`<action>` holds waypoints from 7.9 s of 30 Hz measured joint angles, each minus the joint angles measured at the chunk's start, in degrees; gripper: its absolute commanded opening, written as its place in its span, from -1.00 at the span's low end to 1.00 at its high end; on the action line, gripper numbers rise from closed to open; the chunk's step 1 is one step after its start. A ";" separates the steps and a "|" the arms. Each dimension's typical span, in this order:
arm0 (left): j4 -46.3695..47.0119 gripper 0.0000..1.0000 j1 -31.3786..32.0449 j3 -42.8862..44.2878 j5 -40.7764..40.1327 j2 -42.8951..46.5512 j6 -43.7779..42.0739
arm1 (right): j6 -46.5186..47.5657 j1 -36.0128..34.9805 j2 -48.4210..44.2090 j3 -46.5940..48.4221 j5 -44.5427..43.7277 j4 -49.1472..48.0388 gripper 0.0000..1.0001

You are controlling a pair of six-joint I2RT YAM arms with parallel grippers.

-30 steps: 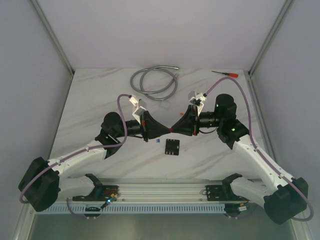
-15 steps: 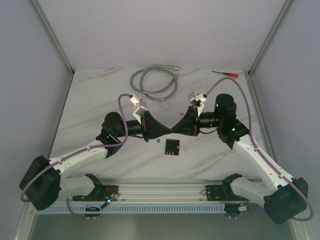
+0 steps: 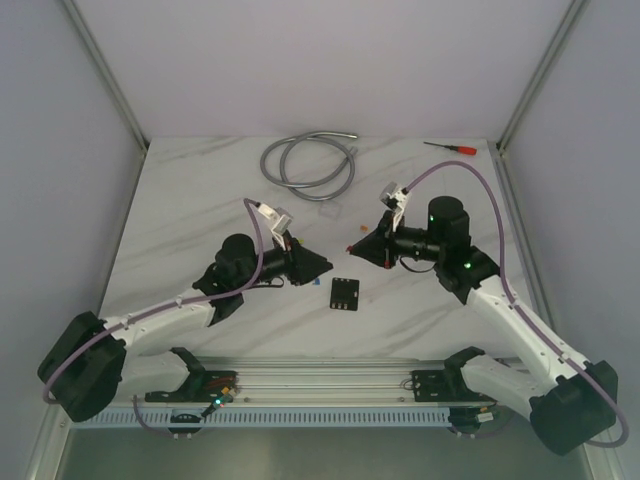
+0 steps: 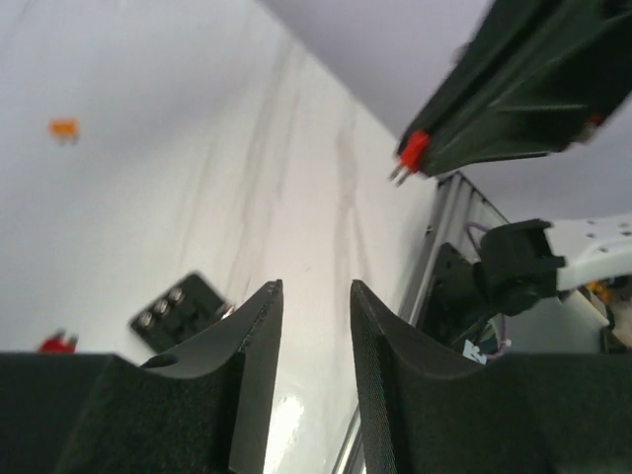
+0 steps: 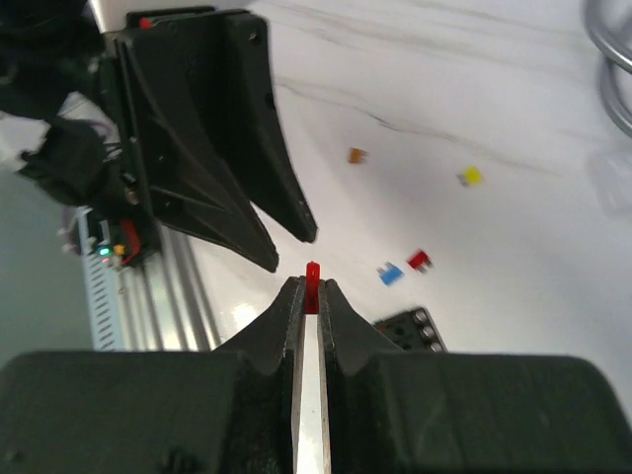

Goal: Snap on the fuse box
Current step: Pick up the fuse from the center of the board, then move the fuse box base at the center of the board, then install the fuse at the fuse box base.

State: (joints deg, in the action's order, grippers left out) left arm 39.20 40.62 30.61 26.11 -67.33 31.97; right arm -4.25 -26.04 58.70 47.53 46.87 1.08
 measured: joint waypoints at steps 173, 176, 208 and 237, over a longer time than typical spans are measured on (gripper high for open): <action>-23.02 1.00 -6.54 -4.02 -22.95 -5.55 16.00 | -7.98 -22.45 26.95 2.84 -57.18 12.46 -0.51; -23.02 1.00 -6.54 -4.02 -22.95 -5.55 16.00 | -8.13 -22.45 27.98 3.19 -57.18 14.01 -0.56; -23.02 1.00 -6.54 -4.00 -21.86 -5.57 15.98 | -8.44 -20.17 30.62 5.14 -55.04 15.10 -0.75; -23.02 1.00 -6.54 -4.00 -21.64 -5.57 15.98 | -9.73 -15.69 25.94 0.90 -49.03 12.48 -0.91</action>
State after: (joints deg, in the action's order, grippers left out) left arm 16.19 34.09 26.61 4.47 -72.90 47.94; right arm -13.98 -41.74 84.64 48.42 -2.15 13.56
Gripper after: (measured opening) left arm 0.998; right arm 0.117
